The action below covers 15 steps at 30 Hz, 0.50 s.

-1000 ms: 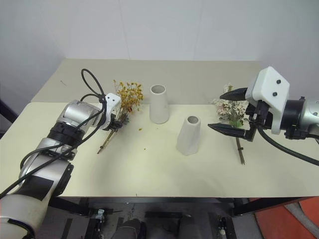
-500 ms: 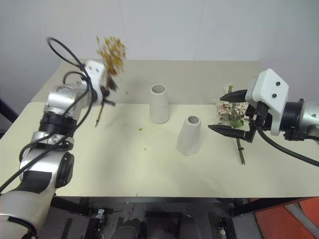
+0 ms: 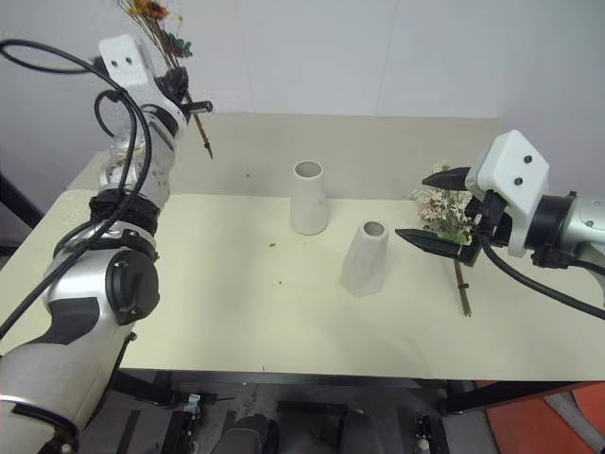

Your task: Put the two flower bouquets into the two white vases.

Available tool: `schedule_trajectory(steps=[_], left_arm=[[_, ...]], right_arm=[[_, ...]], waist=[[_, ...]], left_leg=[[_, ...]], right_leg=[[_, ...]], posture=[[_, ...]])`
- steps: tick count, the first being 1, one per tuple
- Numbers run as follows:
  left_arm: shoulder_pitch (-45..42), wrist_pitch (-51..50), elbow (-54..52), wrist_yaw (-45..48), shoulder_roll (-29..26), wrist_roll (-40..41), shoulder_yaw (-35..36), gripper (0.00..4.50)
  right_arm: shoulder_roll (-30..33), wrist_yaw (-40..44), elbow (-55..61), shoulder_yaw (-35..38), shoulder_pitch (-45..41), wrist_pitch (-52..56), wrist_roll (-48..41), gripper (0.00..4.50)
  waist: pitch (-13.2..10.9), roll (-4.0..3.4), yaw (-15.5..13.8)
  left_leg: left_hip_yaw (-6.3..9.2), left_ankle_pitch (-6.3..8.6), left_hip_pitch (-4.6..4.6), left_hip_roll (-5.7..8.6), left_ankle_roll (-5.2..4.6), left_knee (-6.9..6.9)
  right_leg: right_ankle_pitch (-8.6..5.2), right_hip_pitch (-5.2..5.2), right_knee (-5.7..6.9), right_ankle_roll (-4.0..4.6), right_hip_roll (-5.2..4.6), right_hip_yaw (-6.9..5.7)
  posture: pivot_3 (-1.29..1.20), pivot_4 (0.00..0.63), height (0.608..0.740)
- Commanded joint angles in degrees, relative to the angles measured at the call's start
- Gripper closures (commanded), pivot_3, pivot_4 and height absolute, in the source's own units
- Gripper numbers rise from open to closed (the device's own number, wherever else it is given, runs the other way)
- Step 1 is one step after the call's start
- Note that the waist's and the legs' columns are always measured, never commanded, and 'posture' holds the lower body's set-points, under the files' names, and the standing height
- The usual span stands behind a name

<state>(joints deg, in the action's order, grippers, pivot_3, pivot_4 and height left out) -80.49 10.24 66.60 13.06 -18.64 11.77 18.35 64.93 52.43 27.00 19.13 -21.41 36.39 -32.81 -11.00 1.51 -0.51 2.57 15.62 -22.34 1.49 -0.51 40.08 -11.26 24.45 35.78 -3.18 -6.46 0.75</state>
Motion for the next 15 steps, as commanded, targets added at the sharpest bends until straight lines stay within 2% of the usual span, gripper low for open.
schedule_trajectory(steps=[1,5,10,15], left_arm=[[-2.9,7.9,0.5,10.3,0.9,5.9,4.4,4.47],[-4.8,11.3,4.1,17.4,2.0,8.6,7.2,4.47],[-6.2,9.6,6.1,31.7,4.3,17.5,15.0,4.47],[-6.5,6.4,7.7,34.2,5.4,19.7,17.5,4.47]], right_arm=[[-1.1,-2.9,4.6,5.5,1.7,1.9,-1.3,0.00],[-2.7,-6.7,8.4,8.0,3.0,4.7,-2.6,0.00],[-4.3,-10.8,12.6,9.3,6.4,6.7,-2.1,0.00],[-7.3,-15.0,17.6,11.4,9.8,8.6,-2.6,0.00]], waist=[[0.0,0.01,-0.1],[0.0,0.01,0.1],[0.0,0.01,0.0],[0.0,0.01,0.1]], left_leg=[[0.00,0.00,-0.01,0.00,0.00,0.00],[-0.03,0.01,0.01,0.01,-0.03,0.02],[-0.01,0.00,0.06,0.00,-0.06,0.10],[0.03,0.00,0.05,0.00,-0.08,0.11]], right_leg=[[0.01,0.00,0.00,-0.01,0.00,0.00],[0.01,0.00,-0.02,-0.01,0.00,0.02],[0.01,-0.12,-0.01,-0.03,0.01,-0.01],[0.01,-0.12,-0.01,-0.04,0.02,-0.03]], posture=[[0.00,0.150,0.740],[0.00,0.150,0.740],[0.00,0.150,0.740],[0.00,0.150,0.740]])
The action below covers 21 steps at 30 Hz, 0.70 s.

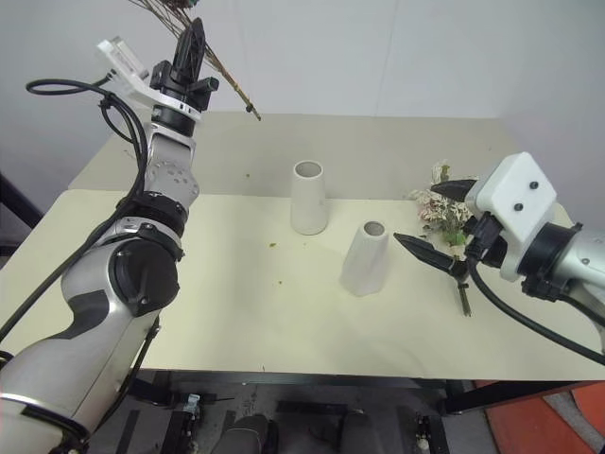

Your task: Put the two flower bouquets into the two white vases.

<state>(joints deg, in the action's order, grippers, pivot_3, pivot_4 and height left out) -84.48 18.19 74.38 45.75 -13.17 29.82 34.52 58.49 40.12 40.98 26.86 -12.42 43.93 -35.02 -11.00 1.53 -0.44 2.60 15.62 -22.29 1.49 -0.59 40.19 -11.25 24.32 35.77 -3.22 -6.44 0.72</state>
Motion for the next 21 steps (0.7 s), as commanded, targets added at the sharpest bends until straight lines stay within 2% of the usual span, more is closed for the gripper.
schedule_trajectory(steps=[1,10,21], left_arm=[[-2.6,-2.2,0.1,1.9,-0.1,1.6,1.5,4.47],[-3.2,-3.9,1.0,1.5,1.1,0.3,1.0,4.47],[-1.6,-3.1,1.2,1.8,4.0,-3.8,-1.5,4.47]], right_arm=[[-1.5,-3.7,4.7,4.2,1.3,1.7,-0.7,0.00],[-4.4,-8.1,10.7,7.4,5.8,4.6,-2.5,0.00],[-2.7,-12.0,13.2,6.8,2.2,8.2,-8.6,0.00]], waist=[[0.0,0.00,0.0],[0.0,0.00,0.0],[0.0,0.00,0.1]], left_leg=[[0.00,0.00,-0.01,0.00,0.00,0.01],[0.02,0.00,0.01,0.00,-0.01,0.03],[0.02,0.00,0.02,0.00,-0.02,0.02]], right_leg=[[0.00,0.01,0.01,0.00,0.00,0.00],[0.00,-0.02,0.01,-0.01,0.01,0.00],[0.00,-0.02,0.00,-0.01,0.02,0.01]], posture=[[0.00,0.150,0.740],[0.00,0.150,0.740],[0.00,0.150,0.740]])
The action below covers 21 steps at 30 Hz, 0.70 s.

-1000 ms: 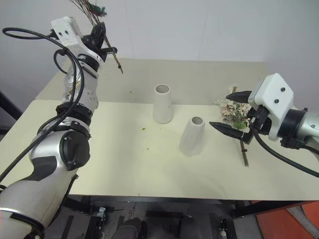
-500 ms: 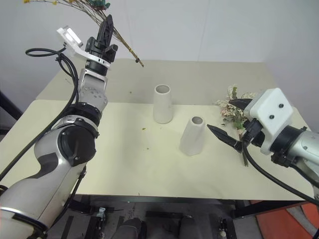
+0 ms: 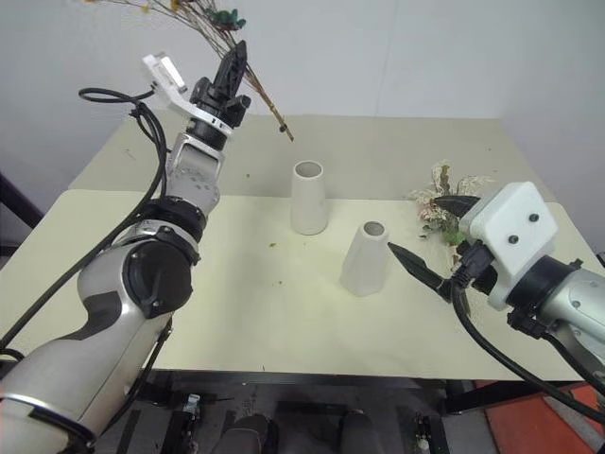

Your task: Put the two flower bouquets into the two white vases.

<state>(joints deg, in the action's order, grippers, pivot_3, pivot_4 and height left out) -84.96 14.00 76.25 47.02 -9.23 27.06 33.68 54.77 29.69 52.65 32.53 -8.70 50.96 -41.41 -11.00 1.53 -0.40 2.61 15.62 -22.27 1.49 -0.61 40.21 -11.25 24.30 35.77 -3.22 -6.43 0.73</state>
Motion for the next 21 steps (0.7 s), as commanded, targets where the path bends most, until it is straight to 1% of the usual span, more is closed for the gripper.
schedule_trajectory(steps=[1,7,15,21], left_arm=[[-0.9,1.1,-0.6,0.6,0.2,-1.3,-0.9,4.47],[0.4,2.9,-0.4,0.0,1.0,-4.9,-3.4,4.47],[1.6,3.1,0.0,-0.6,2.5,-6.1,-3.2,4.47],[2.4,4.7,0.2,-0.5,3.2,-8.9,-4.9,4.47]], right_arm=[[1.2,-2.0,1.7,1.0,-2.0,1.5,-3.0,0.00],[2.0,-4.4,2.7,0.7,-3.3,2.9,-6.5,0.00],[4.1,-7.1,2.3,-0.6,-5.7,3.5,-9.5,0.00],[5.5,-8.7,2.0,-0.8,-7.2,3.7,-12.1,0.00]], waist=[[0.0,0.00,0.0],[0.0,0.00,-0.1],[0.0,0.00,-0.1],[0.0,0.00,-0.1]], left_leg=[[0.00,0.00,0.00,-0.01,0.00,0.00],[0.00,0.00,-0.01,-0.01,-0.01,0.00],[0.00,0.01,0.00,-0.01,-0.01,0.00],[0.00,0.02,-0.01,-0.01,-0.03,0.00]], right_leg=[[0.00,0.00,0.00,0.00,0.01,0.00],[0.00,-0.01,-0.01,0.00,0.01,0.00],[0.00,0.00,0.00,0.00,0.01,0.00],[0.00,0.00,-0.02,0.00,0.01,0.00]], posture=[[0.00,0.150,0.740],[0.00,0.150,0.740],[0.00,0.150,0.740],[0.00,0.150,0.740]])
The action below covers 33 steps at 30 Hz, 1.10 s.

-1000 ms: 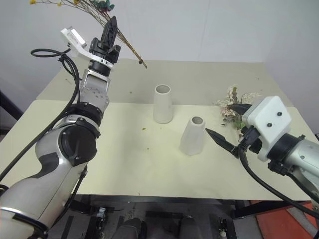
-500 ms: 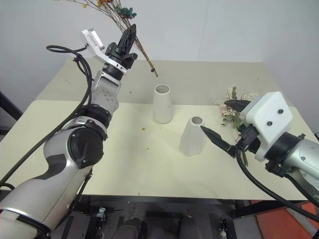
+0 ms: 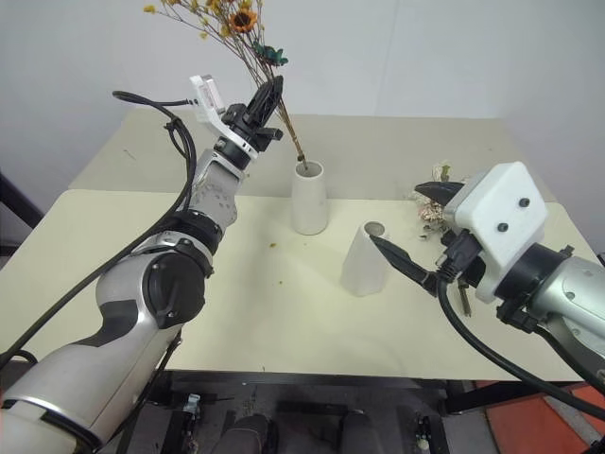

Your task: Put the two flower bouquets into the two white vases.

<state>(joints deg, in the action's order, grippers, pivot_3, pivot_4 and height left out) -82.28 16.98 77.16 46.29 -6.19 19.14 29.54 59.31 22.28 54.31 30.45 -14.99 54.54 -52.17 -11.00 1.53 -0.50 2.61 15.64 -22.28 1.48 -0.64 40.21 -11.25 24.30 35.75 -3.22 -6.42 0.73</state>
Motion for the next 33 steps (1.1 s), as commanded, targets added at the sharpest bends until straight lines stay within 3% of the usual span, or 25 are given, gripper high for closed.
schedule_trajectory(steps=[1,28,33], left_arm=[[-0.2,2.0,-0.7,-0.2,0.2,-1.5,-1.1,4.47],[4.3,5.5,-0.3,-3.2,1.6,-9.5,-6.3,4.47],[4.6,7.1,-0.3,-4.7,1.5,-11.5,-7.6,3.22]], right_arm=[[1.2,-1.4,0.2,1.4,-0.9,0.1,-1.6,0.00],[3.6,-4.5,0.4,3.6,2.6,-0.1,-4.1,0.00],[3.7,-4.6,0.1,3.2,2.7,-0.5,-3.6,0.00]], waist=[[0.0,0.00,0.0],[0.0,0.00,0.0],[0.0,0.00,0.0]], left_leg=[[0.00,0.00,0.00,0.00,0.00,0.00],[0.00,0.01,0.00,-0.01,-0.02,0.00],[-0.01,0.01,0.00,-0.01,-0.02,0.01]], right_leg=[[0.00,0.00,0.00,0.00,0.00,0.00],[0.00,-0.01,0.00,0.00,0.00,0.01],[0.00,-0.01,0.00,0.00,0.00,0.01]], posture=[[0.00,0.150,0.740],[0.00,0.150,0.740],[0.00,0.150,0.740]])
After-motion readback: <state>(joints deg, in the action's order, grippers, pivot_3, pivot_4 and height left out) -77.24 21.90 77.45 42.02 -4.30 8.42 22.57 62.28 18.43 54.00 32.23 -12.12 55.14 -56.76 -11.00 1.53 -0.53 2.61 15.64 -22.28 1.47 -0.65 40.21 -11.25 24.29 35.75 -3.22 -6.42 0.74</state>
